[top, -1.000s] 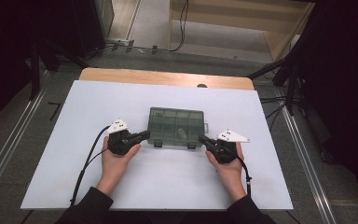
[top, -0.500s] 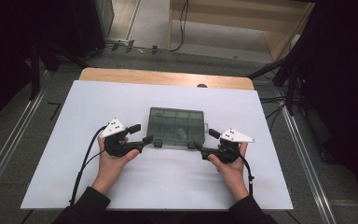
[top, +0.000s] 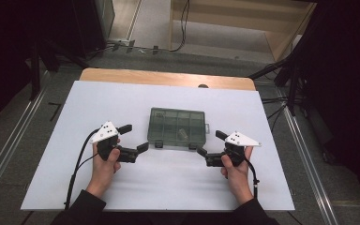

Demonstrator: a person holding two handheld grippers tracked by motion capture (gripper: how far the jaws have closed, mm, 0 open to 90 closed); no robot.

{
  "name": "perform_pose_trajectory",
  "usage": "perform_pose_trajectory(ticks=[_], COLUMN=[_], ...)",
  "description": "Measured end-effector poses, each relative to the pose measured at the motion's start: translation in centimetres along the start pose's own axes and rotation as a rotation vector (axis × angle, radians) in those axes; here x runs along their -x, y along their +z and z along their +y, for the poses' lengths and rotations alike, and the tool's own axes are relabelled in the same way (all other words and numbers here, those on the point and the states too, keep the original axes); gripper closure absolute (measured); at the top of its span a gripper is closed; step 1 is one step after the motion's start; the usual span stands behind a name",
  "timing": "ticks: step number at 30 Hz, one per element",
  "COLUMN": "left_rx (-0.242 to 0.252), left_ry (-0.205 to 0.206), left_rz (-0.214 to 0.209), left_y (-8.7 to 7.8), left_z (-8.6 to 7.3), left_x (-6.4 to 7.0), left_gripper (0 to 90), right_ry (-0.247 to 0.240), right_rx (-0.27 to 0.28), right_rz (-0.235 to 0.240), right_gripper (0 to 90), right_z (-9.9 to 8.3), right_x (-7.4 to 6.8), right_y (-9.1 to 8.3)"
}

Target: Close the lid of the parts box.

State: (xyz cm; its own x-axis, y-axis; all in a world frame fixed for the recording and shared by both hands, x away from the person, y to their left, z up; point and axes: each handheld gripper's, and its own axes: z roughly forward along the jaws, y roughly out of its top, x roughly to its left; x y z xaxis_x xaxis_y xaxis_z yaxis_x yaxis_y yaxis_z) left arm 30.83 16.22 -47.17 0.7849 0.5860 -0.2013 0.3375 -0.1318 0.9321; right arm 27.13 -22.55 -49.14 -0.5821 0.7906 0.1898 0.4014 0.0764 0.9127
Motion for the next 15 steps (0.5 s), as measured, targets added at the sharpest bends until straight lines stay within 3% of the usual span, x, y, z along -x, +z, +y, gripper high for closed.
perform_pose_trajectory(ticks=[15], left_rx=[-0.014], left_ry=[0.034], left_rz=[0.022], left_y=[-2.8], left_z=[-0.9], left_x=[0.2], left_gripper=[0.0], right_ry=[-0.001], right_rx=[0.002], right_rz=[-0.033], right_gripper=[0.0], right_z=[-0.9], right_x=[0.7], right_y=[-1.9])
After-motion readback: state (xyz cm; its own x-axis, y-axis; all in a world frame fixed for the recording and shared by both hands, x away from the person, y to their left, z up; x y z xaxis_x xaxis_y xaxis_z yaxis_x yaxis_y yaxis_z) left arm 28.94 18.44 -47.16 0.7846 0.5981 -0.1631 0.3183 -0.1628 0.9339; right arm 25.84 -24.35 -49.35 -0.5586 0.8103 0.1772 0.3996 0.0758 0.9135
